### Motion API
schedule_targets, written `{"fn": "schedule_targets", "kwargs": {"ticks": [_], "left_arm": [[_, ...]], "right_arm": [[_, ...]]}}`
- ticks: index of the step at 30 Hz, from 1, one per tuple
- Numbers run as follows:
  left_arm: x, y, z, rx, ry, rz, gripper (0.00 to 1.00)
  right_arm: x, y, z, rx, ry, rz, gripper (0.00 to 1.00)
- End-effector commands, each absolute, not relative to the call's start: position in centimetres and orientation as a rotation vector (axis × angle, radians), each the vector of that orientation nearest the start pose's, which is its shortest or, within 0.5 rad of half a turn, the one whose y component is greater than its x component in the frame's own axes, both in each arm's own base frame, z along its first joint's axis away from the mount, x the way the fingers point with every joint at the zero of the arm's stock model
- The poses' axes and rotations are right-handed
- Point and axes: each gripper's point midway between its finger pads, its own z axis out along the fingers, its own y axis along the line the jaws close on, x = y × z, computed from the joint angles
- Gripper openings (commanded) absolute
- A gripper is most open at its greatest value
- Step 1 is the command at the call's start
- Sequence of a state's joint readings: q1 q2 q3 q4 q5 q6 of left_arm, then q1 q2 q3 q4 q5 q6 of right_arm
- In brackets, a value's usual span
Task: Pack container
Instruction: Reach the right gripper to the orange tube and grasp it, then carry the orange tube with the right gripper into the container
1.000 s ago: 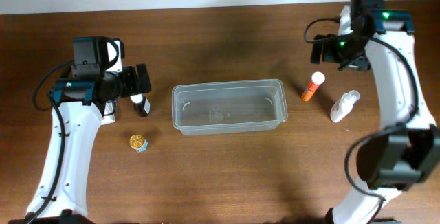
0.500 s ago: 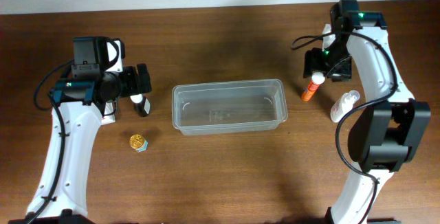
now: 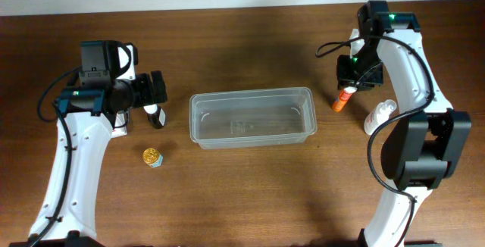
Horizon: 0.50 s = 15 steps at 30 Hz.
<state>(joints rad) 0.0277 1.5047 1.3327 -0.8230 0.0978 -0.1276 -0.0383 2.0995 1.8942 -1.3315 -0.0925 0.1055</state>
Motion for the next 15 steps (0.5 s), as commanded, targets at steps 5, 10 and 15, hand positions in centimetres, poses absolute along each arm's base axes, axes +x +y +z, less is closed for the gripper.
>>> {"fn": "schedule_targets", "kwargs": {"ticks": [5, 10, 15], "left_arm": [[39.2, -0.7, 19.7, -0.143, 2.543, -0.172, 0.99], [39.2, -0.6, 19.7, -0.143, 2.542, -0.171, 0.99], [39.3, -0.6, 19.7, -0.143, 2.542, -0.171, 0.99]], "right_arm": [[41.8, 0.2, 10.9, 0.215, 3.086, 0.148, 0.20], [41.8, 0.2, 11.8, 0.211, 3.062, 0.148, 0.14], [41.7, 0.3, 14.8, 0.198, 2.991, 0.149, 0.14]]}}
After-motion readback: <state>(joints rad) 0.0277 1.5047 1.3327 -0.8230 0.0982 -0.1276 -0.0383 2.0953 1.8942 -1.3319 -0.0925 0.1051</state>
